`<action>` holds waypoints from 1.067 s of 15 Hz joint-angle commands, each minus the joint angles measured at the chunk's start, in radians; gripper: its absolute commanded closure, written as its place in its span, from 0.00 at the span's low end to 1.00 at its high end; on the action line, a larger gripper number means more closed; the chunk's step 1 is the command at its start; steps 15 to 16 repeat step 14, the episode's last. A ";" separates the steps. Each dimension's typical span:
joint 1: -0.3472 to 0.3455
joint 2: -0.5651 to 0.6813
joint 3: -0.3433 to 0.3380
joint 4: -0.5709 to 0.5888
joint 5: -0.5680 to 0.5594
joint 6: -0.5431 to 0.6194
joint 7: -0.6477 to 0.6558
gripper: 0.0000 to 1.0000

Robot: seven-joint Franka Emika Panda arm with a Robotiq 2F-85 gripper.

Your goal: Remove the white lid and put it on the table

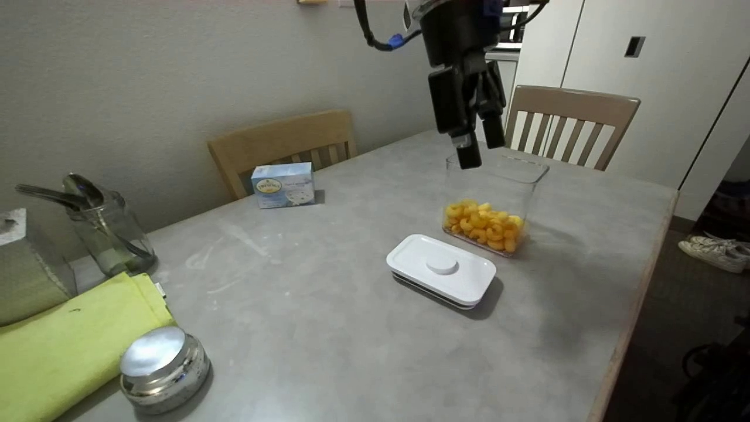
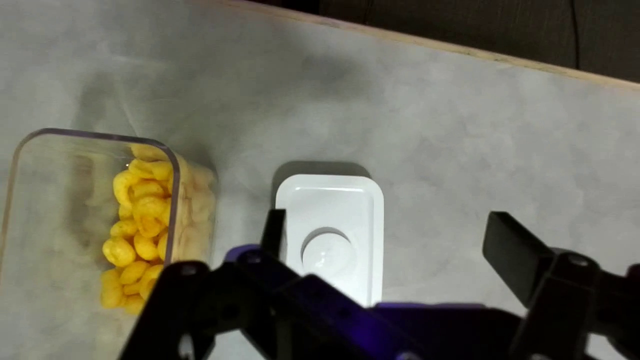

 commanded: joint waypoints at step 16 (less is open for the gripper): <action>-0.020 -0.039 0.012 0.008 0.017 -0.024 -0.067 0.00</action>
